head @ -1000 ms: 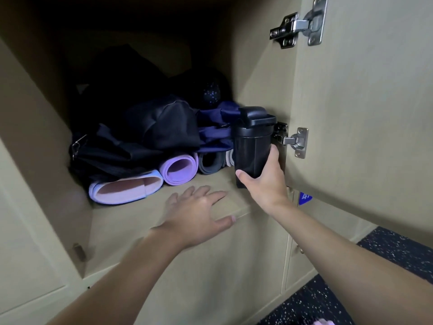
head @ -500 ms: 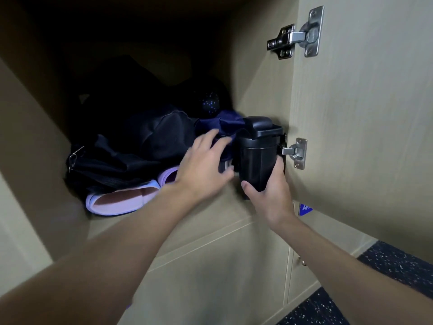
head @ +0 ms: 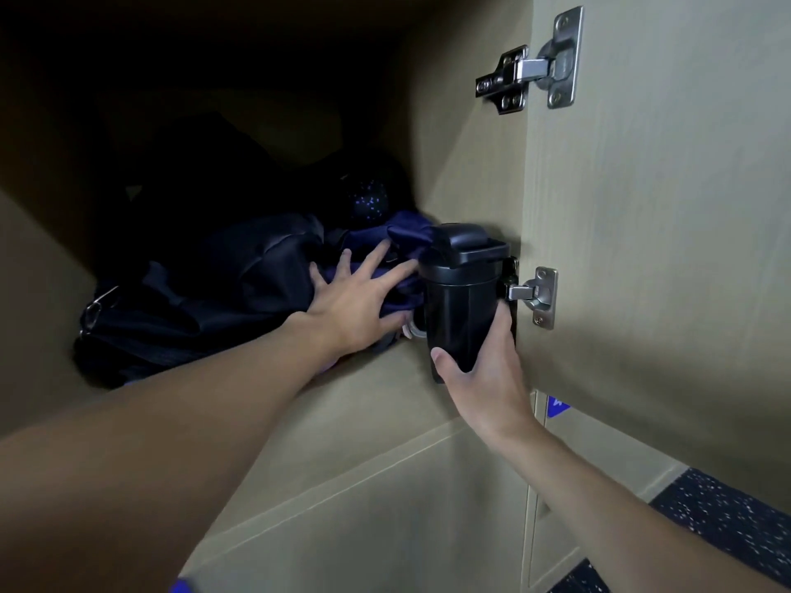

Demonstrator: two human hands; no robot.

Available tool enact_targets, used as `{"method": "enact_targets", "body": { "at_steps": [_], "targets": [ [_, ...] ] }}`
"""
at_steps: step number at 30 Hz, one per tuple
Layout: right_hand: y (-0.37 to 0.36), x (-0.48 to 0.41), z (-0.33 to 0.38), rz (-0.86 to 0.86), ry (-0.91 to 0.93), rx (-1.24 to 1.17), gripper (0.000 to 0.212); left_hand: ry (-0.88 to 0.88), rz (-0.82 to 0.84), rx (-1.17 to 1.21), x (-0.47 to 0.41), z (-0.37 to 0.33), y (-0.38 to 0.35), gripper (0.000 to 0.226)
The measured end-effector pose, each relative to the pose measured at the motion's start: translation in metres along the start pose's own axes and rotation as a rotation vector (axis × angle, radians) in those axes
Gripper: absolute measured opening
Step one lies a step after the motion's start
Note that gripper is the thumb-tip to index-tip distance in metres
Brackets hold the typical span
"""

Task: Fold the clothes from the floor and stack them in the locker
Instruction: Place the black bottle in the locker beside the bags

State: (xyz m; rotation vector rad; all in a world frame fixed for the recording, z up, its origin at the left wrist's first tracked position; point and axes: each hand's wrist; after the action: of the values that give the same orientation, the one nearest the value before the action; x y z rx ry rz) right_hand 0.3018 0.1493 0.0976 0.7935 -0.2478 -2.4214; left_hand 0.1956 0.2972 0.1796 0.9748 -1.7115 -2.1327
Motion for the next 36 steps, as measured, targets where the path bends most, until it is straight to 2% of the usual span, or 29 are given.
{"method": "enact_targets", "body": {
  "at_steps": [5, 11, 15, 18, 23, 25, 30, 36],
  "targets": [
    [-0.005, -0.005, -0.003, 0.018, 0.002, 0.078, 0.095, 0.033, -0.005, 0.052, -0.015, 0.014, 0.000, 0.059],
    [-0.007, -0.014, -0.007, 0.033, 0.015, 0.086, 0.093, 0.113, -0.017, 0.148, -0.040, 0.034, -0.005, 0.050],
    [-0.008, -0.014, -0.004, 0.031, 0.012, 0.122, 0.093, 0.125, -0.008, 0.181, -0.040, 0.031, -0.003, 0.054],
    [-0.008, -0.013, -0.002, 0.035, -0.003, 0.115, 0.092, 0.080, -0.089, 0.186, -0.026, 0.020, -0.001, 0.064],
    [-0.006, -0.012, 0.000, 0.039, -0.015, 0.094, 0.093, -0.174, -0.296, 0.212, -0.014, 0.011, 0.007, 0.075],
    [-0.006, -0.012, 0.000, 0.037, -0.018, 0.097, 0.092, -0.212, -0.282, 0.240, -0.019, 0.015, 0.011, 0.074],
    [-0.005, -0.013, 0.000, 0.041, -0.017, 0.100, 0.092, -0.178, -0.151, 0.225, -0.039, 0.017, 0.012, 0.066],
    [-0.008, -0.019, -0.003, 0.066, -0.012, 0.140, 0.093, -0.099, -0.156, 0.227, -0.052, 0.030, -0.001, 0.068]
  ]
}}
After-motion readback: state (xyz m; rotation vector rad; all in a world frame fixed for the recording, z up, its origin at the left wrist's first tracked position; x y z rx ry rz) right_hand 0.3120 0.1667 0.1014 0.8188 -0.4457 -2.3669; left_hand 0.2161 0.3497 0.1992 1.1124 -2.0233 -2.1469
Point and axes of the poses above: each hand's wrist, its own x-axis away from the middle knuckle, its own y-axis out of the back of the hand, z = x × y, and after that the axes turned 3 degrees about x, right-handed
